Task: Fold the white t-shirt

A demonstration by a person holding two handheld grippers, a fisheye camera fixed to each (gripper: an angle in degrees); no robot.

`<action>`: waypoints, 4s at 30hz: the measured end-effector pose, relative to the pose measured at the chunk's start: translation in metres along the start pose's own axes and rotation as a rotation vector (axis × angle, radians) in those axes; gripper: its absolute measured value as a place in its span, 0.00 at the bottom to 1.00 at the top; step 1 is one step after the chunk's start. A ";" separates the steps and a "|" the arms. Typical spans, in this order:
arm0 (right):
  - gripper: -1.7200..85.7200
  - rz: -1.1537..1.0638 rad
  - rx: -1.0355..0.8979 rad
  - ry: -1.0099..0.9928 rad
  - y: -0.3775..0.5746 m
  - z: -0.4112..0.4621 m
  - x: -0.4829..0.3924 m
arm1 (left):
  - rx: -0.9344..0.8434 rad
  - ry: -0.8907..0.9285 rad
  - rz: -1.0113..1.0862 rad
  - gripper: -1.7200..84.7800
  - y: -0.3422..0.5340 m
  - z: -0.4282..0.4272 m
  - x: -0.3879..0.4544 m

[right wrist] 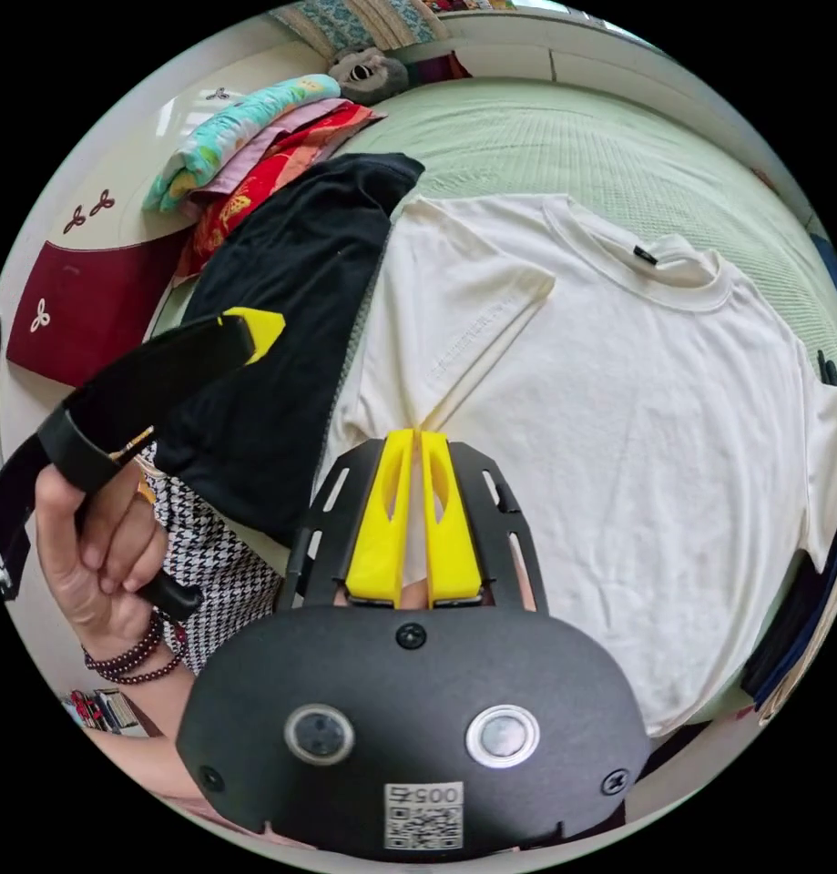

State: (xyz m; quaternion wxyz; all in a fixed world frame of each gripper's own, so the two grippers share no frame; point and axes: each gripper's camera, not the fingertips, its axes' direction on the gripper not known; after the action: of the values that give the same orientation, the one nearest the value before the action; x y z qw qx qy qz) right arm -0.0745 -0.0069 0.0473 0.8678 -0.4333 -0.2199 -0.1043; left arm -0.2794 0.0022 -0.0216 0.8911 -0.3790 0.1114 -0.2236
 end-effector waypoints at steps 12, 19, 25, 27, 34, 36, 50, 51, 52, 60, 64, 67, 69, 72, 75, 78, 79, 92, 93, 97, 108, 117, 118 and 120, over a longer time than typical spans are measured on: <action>0.07 0.118 0.229 0.188 0.048 -0.080 0.037 | -0.046 0.004 0.215 0.12 0.021 0.046 0.105; 0.09 0.276 0.442 0.385 0.100 -0.131 0.084 | -0.026 0.043 0.325 0.12 0.038 0.056 0.153; 0.10 0.343 0.494 0.564 0.113 -0.145 0.115 | -0.018 0.030 0.346 0.12 0.041 0.065 0.167; 0.10 0.295 0.470 0.597 0.102 -0.145 0.117 | -0.023 0.053 0.356 0.12 0.040 0.069 0.173; 0.09 0.265 0.300 0.772 0.043 -0.128 0.136 | -0.011 -0.006 0.445 0.11 0.050 0.084 0.194; 0.06 0.285 0.240 0.810 0.034 -0.118 0.145 | -0.019 -0.009 0.448 0.11 0.052 0.085 0.194; 0.02 0.208 0.265 0.503 -0.009 -0.137 0.075 | -0.011 0.080 0.430 0.10 0.058 0.081 0.178; 0.04 0.195 0.251 0.481 -0.013 -0.132 0.070 | -0.023 0.071 0.433 0.10 0.058 0.083 0.177; 0.06 0.189 0.250 0.453 -0.013 -0.129 0.069 | -0.026 0.067 0.434 0.10 0.059 0.083 0.177; 0.08 0.290 0.198 0.456 0.031 -0.105 0.131 | -0.007 0.091 0.402 0.11 0.055 0.074 0.156; 0.07 0.344 0.138 0.443 0.051 -0.071 0.165 | -0.014 0.089 0.388 0.11 0.053 0.072 0.147; 0.07 0.340 0.111 0.462 0.054 -0.046 0.176 | -0.008 0.101 0.379 0.11 0.053 0.068 0.140; 0.07 0.359 0.119 0.452 0.052 -0.045 0.180 | -0.001 0.081 0.372 0.11 0.053 0.066 0.134; 0.08 0.345 0.137 0.479 0.055 -0.049 0.175 | 0.019 0.063 0.335 0.11 0.052 0.060 0.121; 0.09 0.291 0.169 0.493 0.075 -0.054 0.160 | 0.041 0.073 0.310 0.10 0.057 0.051 0.105; 0.09 0.250 0.205 0.479 0.113 -0.059 0.149 | 0.058 0.067 0.306 0.10 0.074 0.041 0.088; 0.09 0.242 0.216 0.465 0.131 -0.059 0.147 | 0.063 0.060 0.311 0.10 0.078 0.038 0.085; 0.12 0.237 0.216 0.377 0.268 -0.038 0.134 | 0.152 -0.049 0.367 0.09 0.167 -0.050 0.042; 0.12 0.243 0.223 0.371 0.272 -0.035 0.133 | 0.133 -0.041 0.367 0.09 0.177 -0.052 0.033; 0.12 0.263 0.211 0.381 0.279 -0.017 0.133 | 0.073 -0.036 0.371 0.11 0.205 -0.037 0.009; 0.09 0.262 0.178 0.469 0.291 0.019 0.136 | -0.106 -0.052 0.248 0.15 0.233 0.062 -0.013; 0.01 0.189 0.196 0.411 0.308 0.015 0.133 | -0.084 -0.069 0.310 0.06 0.223 0.025 -0.002; 0.00 0.171 0.205 0.416 0.306 0.008 0.131 | -0.069 -0.062 0.317 0.06 0.220 0.019 -0.002; 0.00 0.157 0.240 0.418 0.300 -0.009 0.130 | -0.010 -0.055 0.333 0.05 0.203 -0.006 0.004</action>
State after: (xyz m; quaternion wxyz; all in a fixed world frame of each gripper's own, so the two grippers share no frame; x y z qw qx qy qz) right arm 0.1538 0.1681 -0.1076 0.9451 -0.3118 -0.0123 -0.0971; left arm -0.2148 0.1210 -0.1730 0.9166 -0.3655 0.1494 -0.0619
